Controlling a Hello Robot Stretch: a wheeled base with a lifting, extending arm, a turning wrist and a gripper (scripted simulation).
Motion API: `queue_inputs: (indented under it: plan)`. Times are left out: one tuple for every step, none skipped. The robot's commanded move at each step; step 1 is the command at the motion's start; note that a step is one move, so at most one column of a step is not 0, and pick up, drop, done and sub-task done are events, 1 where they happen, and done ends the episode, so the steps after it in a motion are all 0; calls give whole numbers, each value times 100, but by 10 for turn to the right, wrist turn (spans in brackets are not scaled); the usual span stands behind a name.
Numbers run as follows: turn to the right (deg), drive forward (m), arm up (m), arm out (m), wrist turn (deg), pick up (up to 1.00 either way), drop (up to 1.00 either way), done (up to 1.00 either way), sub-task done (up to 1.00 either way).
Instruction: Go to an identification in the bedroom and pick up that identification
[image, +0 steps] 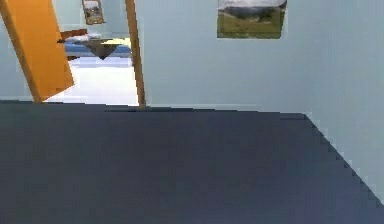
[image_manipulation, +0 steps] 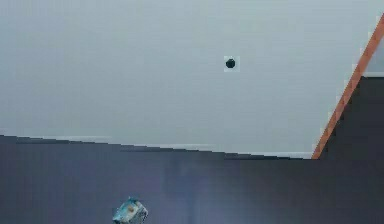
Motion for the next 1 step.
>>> queue_inputs:
  plan:
    - [-270, 0, 0, 0, 0, 0, 0, 0, 0]
